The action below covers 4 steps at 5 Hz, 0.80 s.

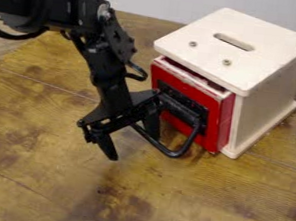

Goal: Open the drawer

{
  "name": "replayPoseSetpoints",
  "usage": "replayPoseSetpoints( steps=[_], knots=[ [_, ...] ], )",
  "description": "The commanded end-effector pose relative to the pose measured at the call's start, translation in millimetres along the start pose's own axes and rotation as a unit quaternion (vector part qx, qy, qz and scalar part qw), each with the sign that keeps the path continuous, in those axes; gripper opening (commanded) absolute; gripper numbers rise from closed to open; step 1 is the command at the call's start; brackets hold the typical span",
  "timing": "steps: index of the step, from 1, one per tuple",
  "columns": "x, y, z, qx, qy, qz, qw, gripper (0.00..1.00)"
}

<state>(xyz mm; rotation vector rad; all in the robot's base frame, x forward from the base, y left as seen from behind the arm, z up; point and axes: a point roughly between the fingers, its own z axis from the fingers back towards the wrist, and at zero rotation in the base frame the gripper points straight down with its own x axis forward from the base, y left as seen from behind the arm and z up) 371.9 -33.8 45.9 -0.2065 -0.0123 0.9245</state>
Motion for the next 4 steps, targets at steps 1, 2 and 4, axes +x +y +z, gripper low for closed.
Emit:
replayPoseSetpoints(
  steps=[1,2,4],
  knots=[
    [-2.6,-9.4,11.9,-0.016,-0.016,-0.008,0.9997,1.00],
    [-4.0,-5.9,10.1,-0.014,-0.017,0.001,0.9997,1.00],
    [-4.0,-6.9,15.7,-0.009,-0.021,0.009,0.9997,1.00]
  ],
)
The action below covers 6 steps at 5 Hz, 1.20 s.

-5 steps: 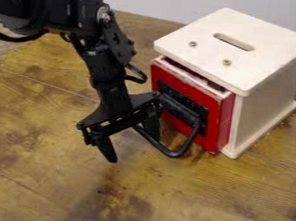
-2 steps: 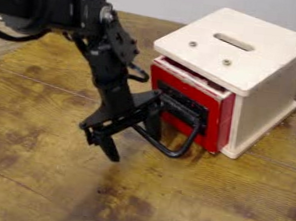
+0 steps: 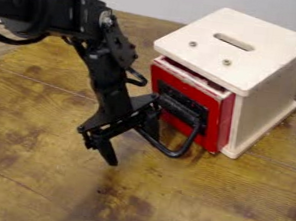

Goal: Open the drawer

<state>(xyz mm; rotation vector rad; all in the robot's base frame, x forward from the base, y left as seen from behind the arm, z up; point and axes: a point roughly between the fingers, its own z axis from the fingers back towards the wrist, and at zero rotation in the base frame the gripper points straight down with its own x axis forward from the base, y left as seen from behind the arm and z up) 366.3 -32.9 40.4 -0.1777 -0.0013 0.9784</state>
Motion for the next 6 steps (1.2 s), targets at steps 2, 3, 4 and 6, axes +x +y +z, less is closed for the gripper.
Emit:
replayPoseSetpoints(
  steps=[2,3,4,6],
  knots=[
    [-3.5,-13.5,26.7,-0.016,-0.020,-0.014,0.9996,1.00],
    [-3.3,-14.4,27.8,-0.013,-0.022,-0.012,0.9996,1.00],
    [-2.6,-14.5,27.0,-0.010,-0.023,-0.009,0.9996,1.00],
    [0.9,-15.9,20.6,-0.003,-0.026,-0.001,0.9997,1.00]
  ],
)
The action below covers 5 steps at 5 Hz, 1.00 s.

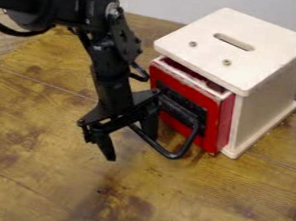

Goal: Open the drawer

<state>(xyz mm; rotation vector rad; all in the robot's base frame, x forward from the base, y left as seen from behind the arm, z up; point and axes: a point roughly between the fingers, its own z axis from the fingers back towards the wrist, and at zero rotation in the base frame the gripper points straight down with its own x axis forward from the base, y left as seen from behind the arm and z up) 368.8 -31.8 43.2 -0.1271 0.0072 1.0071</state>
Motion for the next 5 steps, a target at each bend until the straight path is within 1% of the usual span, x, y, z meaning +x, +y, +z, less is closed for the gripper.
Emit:
replayPoseSetpoints(
  steps=[1,5],
  knots=[
    [-0.1,-13.8,18.9,-0.023,-0.018,-0.009,0.9995,1.00],
    [0.0,-8.7,14.0,-0.009,-0.023,0.010,0.9996,1.00]
  ],
)
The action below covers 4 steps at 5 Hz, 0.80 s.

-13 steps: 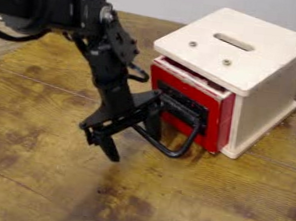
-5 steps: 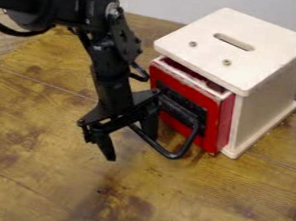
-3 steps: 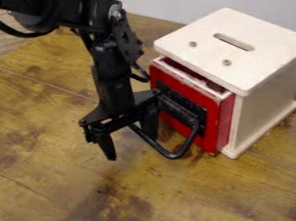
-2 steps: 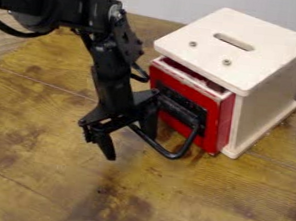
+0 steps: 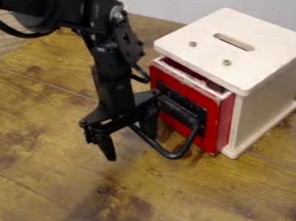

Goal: Open the drawer

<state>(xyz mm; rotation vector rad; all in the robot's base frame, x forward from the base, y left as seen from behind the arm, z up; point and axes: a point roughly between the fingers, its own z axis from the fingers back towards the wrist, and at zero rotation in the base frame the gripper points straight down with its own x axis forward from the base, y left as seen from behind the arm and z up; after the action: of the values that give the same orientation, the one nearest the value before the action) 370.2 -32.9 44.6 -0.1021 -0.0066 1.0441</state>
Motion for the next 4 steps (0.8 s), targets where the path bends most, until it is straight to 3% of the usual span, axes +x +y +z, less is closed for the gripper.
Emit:
replayPoseSetpoints(
  steps=[1,4],
  knots=[
    [0.7,-6.0,12.0,-0.013,-0.011,-0.003,0.9998,1.00],
    [2.3,-8.4,16.6,-0.003,-0.012,0.009,0.9999,1.00]
  ],
)
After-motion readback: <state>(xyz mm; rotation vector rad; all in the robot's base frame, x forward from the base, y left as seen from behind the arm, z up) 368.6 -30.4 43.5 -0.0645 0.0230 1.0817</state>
